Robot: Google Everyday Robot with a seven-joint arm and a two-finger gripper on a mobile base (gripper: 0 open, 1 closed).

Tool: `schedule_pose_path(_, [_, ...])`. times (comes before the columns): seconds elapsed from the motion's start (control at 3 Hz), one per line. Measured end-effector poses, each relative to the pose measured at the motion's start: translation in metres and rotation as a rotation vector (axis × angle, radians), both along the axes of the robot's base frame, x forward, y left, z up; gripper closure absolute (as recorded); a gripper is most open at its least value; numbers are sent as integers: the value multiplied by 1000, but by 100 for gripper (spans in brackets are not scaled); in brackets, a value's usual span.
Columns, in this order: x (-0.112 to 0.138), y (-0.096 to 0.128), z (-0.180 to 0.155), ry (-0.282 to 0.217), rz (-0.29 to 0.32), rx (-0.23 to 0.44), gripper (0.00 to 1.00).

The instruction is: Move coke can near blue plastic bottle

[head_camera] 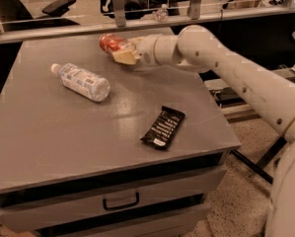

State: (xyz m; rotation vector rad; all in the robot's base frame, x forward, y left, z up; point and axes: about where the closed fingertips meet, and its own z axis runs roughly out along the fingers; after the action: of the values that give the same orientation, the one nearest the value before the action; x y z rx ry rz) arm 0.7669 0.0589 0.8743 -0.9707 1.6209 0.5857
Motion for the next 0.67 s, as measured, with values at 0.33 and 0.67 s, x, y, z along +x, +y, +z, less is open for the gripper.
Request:
schedule_pose_path(0.33, [-14,-46,22,-55,86,2,100])
schedule_pose_path(0.67, [-32,-72,40,-100,191,4,100])
